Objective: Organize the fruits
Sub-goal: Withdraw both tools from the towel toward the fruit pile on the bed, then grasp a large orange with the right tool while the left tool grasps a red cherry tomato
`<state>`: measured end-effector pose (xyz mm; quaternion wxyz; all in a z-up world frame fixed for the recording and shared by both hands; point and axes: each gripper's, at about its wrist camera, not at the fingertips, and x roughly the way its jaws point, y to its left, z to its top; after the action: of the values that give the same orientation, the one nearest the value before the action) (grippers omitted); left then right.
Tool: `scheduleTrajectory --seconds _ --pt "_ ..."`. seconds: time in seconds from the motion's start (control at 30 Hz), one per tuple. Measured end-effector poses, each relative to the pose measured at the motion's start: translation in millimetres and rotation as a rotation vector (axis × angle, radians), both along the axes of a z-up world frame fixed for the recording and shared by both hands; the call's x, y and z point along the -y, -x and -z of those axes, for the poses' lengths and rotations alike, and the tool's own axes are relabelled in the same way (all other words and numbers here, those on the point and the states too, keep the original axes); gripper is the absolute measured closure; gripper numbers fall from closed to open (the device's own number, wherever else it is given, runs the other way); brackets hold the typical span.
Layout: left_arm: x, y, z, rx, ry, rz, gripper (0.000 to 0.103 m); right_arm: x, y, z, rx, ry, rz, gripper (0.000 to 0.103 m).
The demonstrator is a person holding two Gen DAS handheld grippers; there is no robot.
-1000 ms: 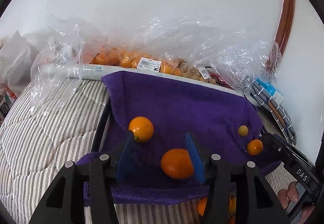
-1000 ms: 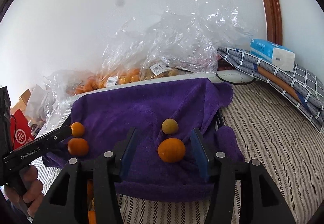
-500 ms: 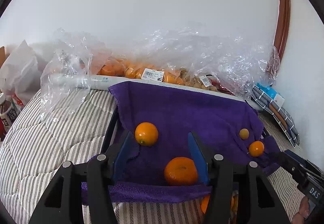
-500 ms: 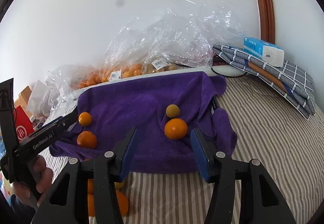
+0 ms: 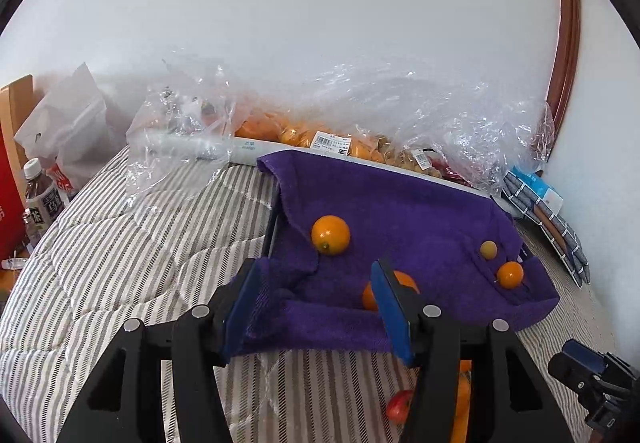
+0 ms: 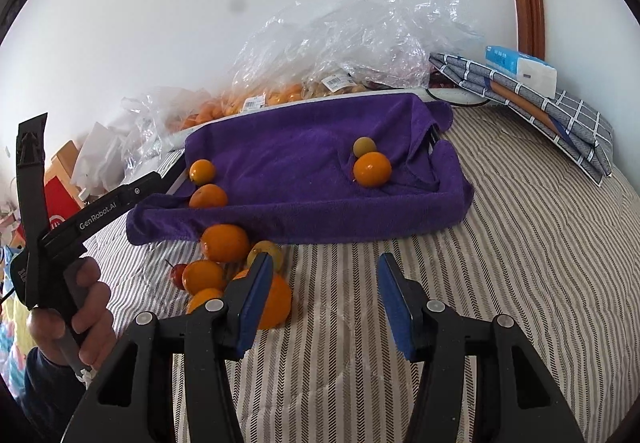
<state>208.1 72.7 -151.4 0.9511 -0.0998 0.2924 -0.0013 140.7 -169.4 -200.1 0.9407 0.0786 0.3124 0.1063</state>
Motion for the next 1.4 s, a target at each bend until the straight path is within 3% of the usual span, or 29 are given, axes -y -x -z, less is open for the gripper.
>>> scheduleTrajectory --seconds 0.3,0.57,0.7,1.2,1.27,1.4 --pt "-14.7 20.0 7.0 -0.050 -0.035 -0.018 0.048 -12.0 12.7 5.5 -0.008 0.013 -0.025 0.049" --pt "-17.5 18.9 8.6 -0.061 -0.020 -0.017 0.047 -26.5 17.1 8.6 0.006 0.018 -0.090 0.050" --pt "-15.9 17.1 10.0 -0.070 -0.023 -0.010 0.047 -35.6 9.3 15.4 -0.028 0.038 -0.104 0.054" --pt "-38.0 9.4 13.6 -0.124 0.117 -0.035 0.046 -58.7 -17.6 25.6 -0.102 0.118 -0.099 0.054" --pt "-38.4 9.8 13.6 -0.123 0.122 -0.034 0.046 -59.5 -19.0 25.9 -0.100 0.121 -0.090 0.060" --pt "-35.2 11.3 12.8 -0.113 0.106 -0.026 0.046 -56.2 -15.3 24.7 -0.086 0.120 -0.072 0.060"
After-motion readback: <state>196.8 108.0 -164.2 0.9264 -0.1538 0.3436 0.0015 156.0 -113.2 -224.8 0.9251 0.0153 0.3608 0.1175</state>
